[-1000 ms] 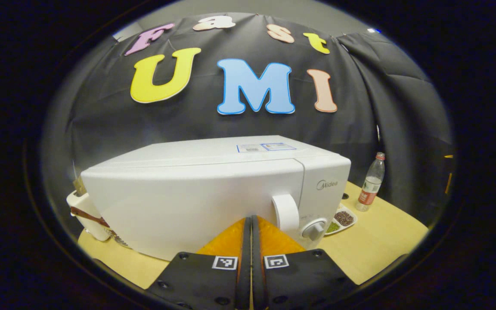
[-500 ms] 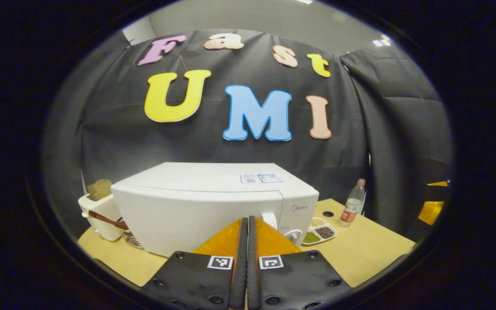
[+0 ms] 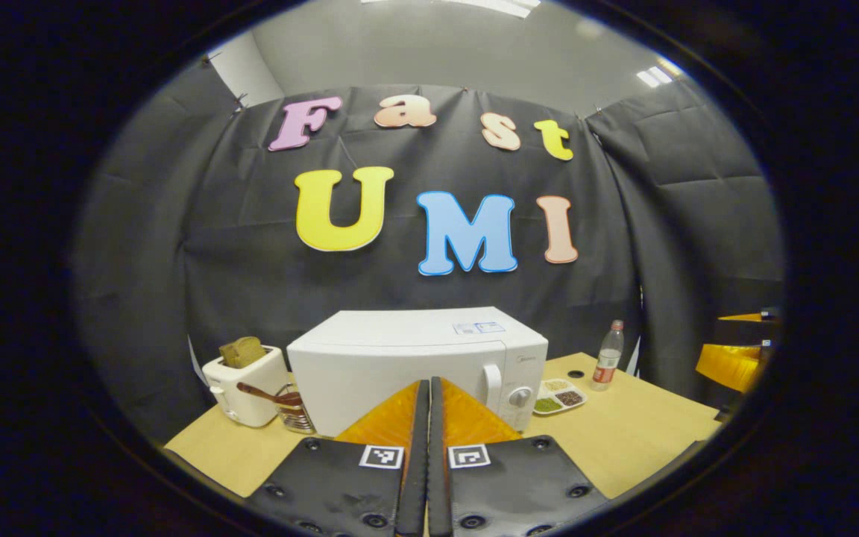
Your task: Open the microwave oven with the left hand, put the food in, and close the microwave oven.
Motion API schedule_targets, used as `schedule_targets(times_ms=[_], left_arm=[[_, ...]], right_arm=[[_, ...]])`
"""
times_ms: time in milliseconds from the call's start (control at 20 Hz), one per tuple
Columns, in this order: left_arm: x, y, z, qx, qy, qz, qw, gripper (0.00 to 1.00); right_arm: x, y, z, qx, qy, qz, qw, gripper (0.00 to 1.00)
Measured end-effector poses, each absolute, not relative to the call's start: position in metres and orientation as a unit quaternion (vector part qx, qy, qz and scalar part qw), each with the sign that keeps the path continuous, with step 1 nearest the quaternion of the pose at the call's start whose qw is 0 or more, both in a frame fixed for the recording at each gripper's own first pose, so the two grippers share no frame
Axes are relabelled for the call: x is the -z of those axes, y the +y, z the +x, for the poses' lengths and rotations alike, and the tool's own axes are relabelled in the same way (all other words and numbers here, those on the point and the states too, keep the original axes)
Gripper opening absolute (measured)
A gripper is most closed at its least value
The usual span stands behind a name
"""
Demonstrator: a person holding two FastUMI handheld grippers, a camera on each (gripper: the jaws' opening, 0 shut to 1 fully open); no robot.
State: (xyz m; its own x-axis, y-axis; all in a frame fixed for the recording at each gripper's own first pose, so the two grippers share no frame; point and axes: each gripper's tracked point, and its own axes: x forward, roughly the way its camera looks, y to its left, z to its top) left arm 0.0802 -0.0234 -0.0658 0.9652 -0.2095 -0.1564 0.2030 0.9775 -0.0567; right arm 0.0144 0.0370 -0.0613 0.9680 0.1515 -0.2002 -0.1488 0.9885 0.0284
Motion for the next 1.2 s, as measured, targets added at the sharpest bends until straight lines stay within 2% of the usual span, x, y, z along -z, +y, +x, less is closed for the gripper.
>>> schedule_targets(times_ms=[200, 250, 350, 400, 450, 550, 650, 800, 950, 1100, 1200], left_arm=[[0.048, 0.001, 0.040, 0.090, 0.064, -0.002, 0.994, 0.08], [0.045, 0.006, 0.030, 0.088, 0.062, -0.002, 0.994, 0.04], [0.040, 0.019, 0.011, 0.076, 0.057, -0.006, 0.995, 0.05], [0.039, 0.025, 0.001, 0.072, 0.055, -0.009, 0.996, 0.09], [0.040, 0.030, -0.007, 0.069, 0.054, -0.011, 0.996, 0.07], [0.045, 0.040, -0.021, 0.062, 0.059, -0.008, 0.996, 0.18], [0.043, 0.051, -0.033, 0.053, 0.057, -0.006, 0.997, 0.35], [0.035, 0.068, -0.050, 0.029, 0.040, 0.000, 0.999, 0.99], [0.031, 0.073, -0.058, 0.022, 0.033, 0.008, 0.999, 0.96], [0.027, 0.075, -0.064, 0.020, 0.027, 0.009, 0.999, 0.99], [0.028, 0.077, -0.067, 0.018, 0.026, 0.015, 0.999, 0.97]], right_arm=[[0.050, 0.042, -0.006, -0.062, 0.090, 0.013, 0.994, 0.97], [0.048, 0.044, -0.011, -0.061, 0.087, 0.014, 0.994, 0.97], [0.046, 0.045, -0.020, -0.057, 0.083, 0.013, 0.995, 0.97], [0.045, 0.046, -0.024, -0.056, 0.081, 0.012, 0.995, 0.97], [0.044, 0.046, -0.028, -0.054, 0.080, 0.012, 0.995, 0.97], [0.044, 0.048, -0.036, -0.050, 0.077, 0.009, 0.996, 0.97], [0.042, 0.047, -0.043, -0.046, 0.074, 0.006, 0.996, 0.97], [0.040, 0.048, -0.051, -0.039, 0.068, 0.002, 0.997, 0.97], [0.038, 0.046, -0.058, -0.032, 0.065, 0.005, 0.997, 0.97], [0.037, 0.054, -0.063, -0.045, 0.063, 0.004, 0.997, 0.97], [0.036, 0.052, -0.064, -0.044, 0.059, -0.001, 0.997, 0.97]])
